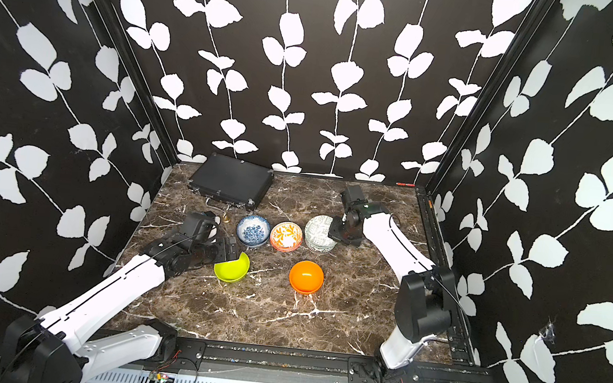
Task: Stack the bowls
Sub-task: Place the bowl on the bowl.
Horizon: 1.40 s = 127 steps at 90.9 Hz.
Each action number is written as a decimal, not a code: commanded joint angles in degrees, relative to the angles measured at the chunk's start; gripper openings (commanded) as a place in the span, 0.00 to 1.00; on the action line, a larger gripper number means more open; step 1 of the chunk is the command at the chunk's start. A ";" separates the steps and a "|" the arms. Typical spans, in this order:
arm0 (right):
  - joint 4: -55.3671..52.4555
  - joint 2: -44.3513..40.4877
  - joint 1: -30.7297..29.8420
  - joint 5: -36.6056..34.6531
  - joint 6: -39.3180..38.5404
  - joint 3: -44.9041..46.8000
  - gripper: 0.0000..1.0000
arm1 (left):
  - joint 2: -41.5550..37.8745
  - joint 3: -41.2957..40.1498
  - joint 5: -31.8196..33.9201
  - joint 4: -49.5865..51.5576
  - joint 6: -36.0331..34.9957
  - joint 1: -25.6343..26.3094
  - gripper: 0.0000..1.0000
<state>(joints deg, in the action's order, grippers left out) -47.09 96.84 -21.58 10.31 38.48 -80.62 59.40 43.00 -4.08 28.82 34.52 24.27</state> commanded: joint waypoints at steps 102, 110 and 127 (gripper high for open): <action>2.88 9.66 0.23 -0.99 -1.83 -4.05 0.00 | -7.40 -6.04 -4.49 -7.79 0.27 -2.40 0.98; 2.67 9.90 0.18 -1.08 -1.74 -4.22 0.00 | -7.47 -6.15 -4.45 -7.81 0.28 -2.56 0.99; 1.50 10.45 -0.14 -1.50 -1.73 -4.89 0.00 | -7.65 -6.35 -4.45 -7.90 0.37 -2.73 0.99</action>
<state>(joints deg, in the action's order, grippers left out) -45.41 106.80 -21.58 9.52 36.80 -83.33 52.97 37.60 -8.16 22.28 34.89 22.02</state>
